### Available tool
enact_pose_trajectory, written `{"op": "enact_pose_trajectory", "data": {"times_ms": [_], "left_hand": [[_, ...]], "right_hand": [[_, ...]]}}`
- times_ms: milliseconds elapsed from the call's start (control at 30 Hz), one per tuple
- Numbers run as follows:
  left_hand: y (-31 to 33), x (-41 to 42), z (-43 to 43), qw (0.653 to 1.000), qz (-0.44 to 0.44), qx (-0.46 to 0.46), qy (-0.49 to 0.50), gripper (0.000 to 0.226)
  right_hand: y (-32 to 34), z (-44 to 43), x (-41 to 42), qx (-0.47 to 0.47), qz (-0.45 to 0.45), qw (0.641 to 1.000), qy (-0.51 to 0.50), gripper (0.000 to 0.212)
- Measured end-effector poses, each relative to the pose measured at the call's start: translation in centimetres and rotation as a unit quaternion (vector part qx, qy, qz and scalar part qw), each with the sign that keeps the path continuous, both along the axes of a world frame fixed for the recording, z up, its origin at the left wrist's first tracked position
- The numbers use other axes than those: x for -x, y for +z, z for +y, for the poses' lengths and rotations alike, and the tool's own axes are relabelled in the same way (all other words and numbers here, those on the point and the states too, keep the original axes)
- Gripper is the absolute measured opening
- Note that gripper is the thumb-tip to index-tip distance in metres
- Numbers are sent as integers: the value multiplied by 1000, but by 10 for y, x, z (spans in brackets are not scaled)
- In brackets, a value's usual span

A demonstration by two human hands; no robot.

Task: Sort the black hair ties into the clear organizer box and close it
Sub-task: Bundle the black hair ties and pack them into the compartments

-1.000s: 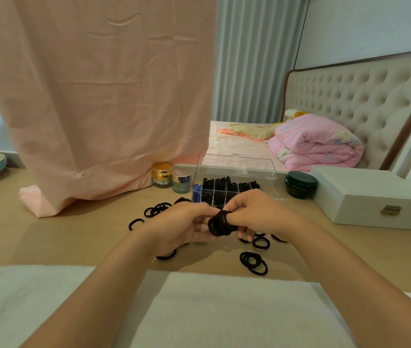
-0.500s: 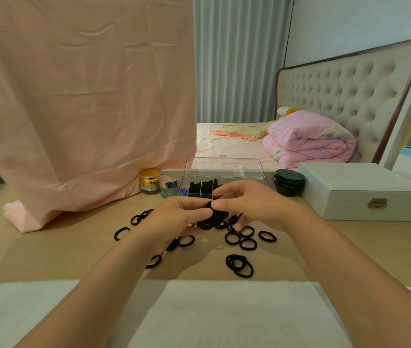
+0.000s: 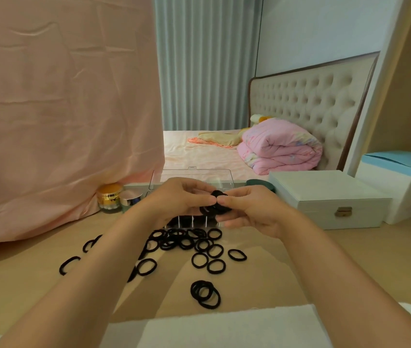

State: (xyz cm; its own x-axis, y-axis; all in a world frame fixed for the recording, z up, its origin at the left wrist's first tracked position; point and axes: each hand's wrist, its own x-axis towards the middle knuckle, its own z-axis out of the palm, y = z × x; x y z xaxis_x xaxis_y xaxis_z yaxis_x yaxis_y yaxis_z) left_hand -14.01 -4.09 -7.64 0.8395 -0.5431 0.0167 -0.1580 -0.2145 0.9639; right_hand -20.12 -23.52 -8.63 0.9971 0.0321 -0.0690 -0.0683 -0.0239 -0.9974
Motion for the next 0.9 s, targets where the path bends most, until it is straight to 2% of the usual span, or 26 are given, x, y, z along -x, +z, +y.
{"op": "enact_pose_trajectory", "data": {"times_ms": [100, 233, 333, 433, 533, 667, 767, 900], "left_hand": [[1, -12, -10, 997, -67, -30, 20, 21], [-7, -30, -19, 980, -168, -28, 104, 23], [-24, -42, -17, 956, -243, -139, 92, 28], [-38, -47, -15, 919, -301, -250, 53, 37], [-45, -48, -17, 894, -324, -307, 36, 46], [-47, -50, -16, 885, -335, -321, 32, 50], [-47, -50, -17, 882, -340, -326, 27, 52], [-48, -48, -20, 876, -352, -331, 17, 51]], "right_hand": [[1, -5, -4, -3, -17, 999, -52, 25], [6, -12, -13, 12, -34, 989, -142, 23], [7, -15, -26, 55, -38, 979, -191, 24], [2, -14, -45, 193, -47, 954, -224, 16], [-2, -12, -61, 374, -68, 896, -229, 11], [3, -2, -66, 600, -69, 774, -191, 14], [7, 8, -69, 677, -69, 719, -140, 14], [9, 15, -72, 737, -72, 667, -86, 17]]}}
